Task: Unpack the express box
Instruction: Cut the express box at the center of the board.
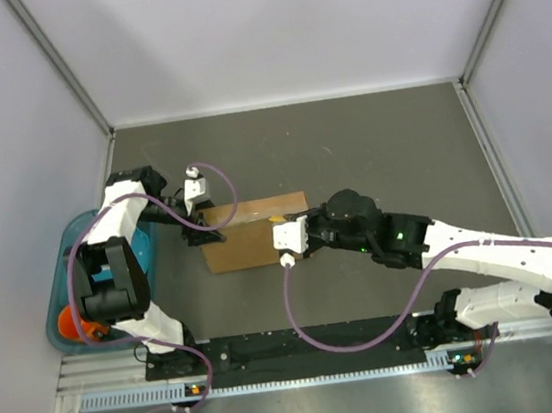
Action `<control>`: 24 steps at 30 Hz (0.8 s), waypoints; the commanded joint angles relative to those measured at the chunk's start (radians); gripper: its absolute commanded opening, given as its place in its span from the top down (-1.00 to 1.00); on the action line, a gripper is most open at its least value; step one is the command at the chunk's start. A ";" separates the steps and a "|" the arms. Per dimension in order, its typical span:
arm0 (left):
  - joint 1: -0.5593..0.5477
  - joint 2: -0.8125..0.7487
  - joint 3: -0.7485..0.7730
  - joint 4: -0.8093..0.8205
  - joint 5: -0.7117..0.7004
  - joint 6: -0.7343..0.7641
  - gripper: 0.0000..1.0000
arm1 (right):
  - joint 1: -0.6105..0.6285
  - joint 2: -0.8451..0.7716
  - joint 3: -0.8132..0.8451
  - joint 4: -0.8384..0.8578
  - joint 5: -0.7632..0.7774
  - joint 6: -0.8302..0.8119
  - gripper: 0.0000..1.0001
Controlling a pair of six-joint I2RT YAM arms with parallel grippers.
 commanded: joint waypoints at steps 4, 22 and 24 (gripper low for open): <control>0.022 -0.022 0.002 -0.211 -0.100 0.025 0.71 | -0.036 -0.063 -0.032 -0.160 0.219 -0.008 1.00; 0.024 -0.028 0.009 -0.211 -0.099 0.020 0.71 | -0.060 -0.144 -0.059 -0.226 0.314 -0.030 1.00; 0.022 -0.028 0.011 -0.211 -0.097 0.022 0.71 | -0.065 -0.155 -0.057 -0.233 0.320 -0.028 1.00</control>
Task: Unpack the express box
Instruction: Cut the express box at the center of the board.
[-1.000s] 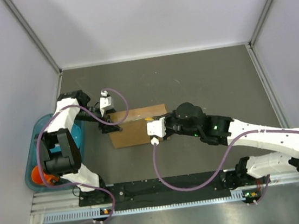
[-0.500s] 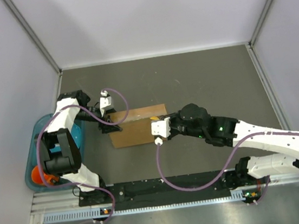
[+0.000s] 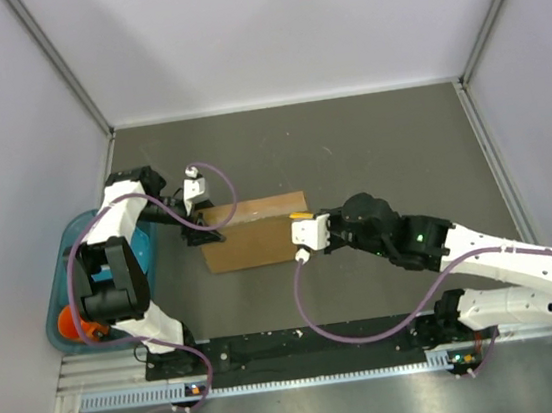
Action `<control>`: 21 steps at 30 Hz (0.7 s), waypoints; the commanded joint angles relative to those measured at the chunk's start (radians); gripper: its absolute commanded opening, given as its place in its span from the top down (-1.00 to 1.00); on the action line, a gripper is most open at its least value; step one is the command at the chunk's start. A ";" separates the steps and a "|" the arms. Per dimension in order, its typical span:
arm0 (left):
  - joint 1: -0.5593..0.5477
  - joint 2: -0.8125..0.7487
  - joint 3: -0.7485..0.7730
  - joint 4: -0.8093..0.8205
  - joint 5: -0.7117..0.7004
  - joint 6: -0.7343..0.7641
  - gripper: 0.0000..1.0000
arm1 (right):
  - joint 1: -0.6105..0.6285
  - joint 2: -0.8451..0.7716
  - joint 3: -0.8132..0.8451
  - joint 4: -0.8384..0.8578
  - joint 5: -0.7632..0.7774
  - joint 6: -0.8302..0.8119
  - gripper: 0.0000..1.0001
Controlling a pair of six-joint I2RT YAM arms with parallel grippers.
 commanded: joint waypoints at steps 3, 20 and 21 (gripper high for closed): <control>0.019 -0.027 0.011 -0.210 -0.092 0.019 0.71 | -0.040 -0.056 0.013 -0.054 0.127 0.001 1.00; 0.019 -0.062 0.029 -0.210 -0.086 -0.002 0.70 | -0.052 -0.012 0.059 -0.066 0.332 0.251 1.00; 0.019 -0.067 0.031 -0.210 -0.084 -0.007 0.70 | -0.060 0.026 0.053 -0.050 0.340 0.359 0.99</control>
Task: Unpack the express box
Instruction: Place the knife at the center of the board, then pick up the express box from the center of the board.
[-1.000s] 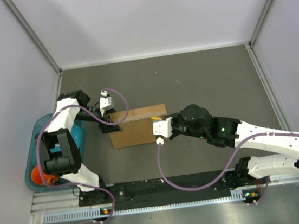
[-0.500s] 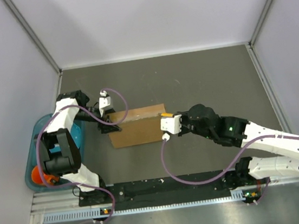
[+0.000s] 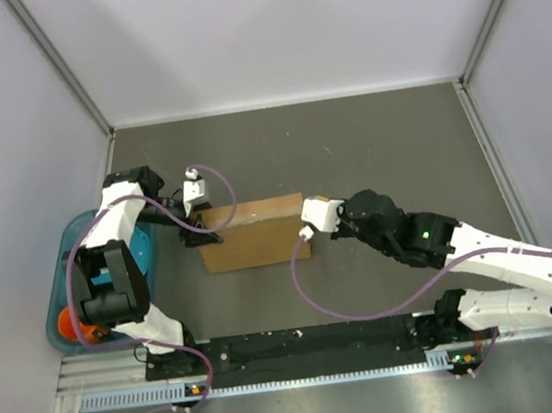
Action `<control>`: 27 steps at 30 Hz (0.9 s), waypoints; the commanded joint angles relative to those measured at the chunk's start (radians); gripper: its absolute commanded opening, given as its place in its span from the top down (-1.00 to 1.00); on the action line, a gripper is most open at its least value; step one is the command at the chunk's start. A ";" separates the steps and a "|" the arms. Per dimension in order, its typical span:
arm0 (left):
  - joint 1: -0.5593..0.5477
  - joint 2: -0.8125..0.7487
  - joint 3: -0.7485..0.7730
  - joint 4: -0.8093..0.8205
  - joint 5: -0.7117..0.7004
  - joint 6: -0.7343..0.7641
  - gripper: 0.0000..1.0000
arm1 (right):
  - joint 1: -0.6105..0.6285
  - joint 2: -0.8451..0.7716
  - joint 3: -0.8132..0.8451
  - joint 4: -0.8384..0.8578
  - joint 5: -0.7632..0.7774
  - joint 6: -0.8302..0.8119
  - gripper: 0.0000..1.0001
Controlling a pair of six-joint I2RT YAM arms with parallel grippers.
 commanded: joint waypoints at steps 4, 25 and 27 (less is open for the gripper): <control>0.009 -0.089 0.035 -0.204 -0.066 -0.035 0.67 | -0.097 0.175 0.007 0.187 0.131 0.503 0.90; -0.023 -0.143 -0.118 -0.204 -0.061 0.011 0.68 | -0.220 0.107 -0.318 0.666 -0.284 0.810 -0.98; -0.023 -0.128 -0.097 -0.204 -0.044 0.006 0.71 | -0.234 -0.012 -0.377 0.709 -0.492 0.808 -0.98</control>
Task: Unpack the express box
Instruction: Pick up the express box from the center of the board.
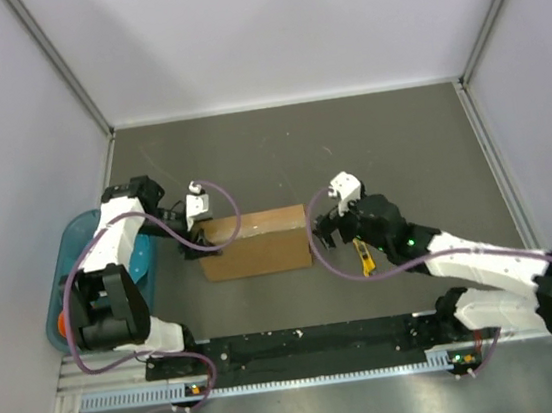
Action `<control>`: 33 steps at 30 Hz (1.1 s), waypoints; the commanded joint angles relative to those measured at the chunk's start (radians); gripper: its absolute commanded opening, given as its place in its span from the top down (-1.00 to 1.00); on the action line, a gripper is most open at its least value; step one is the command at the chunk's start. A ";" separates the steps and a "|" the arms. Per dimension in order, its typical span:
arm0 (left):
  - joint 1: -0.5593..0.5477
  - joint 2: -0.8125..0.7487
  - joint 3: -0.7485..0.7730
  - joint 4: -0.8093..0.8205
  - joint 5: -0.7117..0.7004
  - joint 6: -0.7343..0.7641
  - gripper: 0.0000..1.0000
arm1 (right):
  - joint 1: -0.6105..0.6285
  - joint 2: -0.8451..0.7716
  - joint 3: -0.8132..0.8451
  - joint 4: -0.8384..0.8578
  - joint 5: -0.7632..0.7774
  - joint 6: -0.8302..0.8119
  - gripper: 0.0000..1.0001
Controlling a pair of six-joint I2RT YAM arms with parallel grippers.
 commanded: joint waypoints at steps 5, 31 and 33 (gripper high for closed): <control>-0.007 0.020 0.066 -0.225 0.072 0.000 0.80 | -0.043 -0.327 -0.134 0.147 -0.610 0.034 -0.98; -0.254 -0.318 0.375 -0.226 0.233 -0.398 1.00 | -0.042 -0.569 -0.045 0.072 -0.475 -0.199 -0.98; -0.274 -0.316 0.401 -0.226 0.238 -0.419 1.00 | -0.042 -0.594 -0.049 0.075 -0.461 -0.207 -0.98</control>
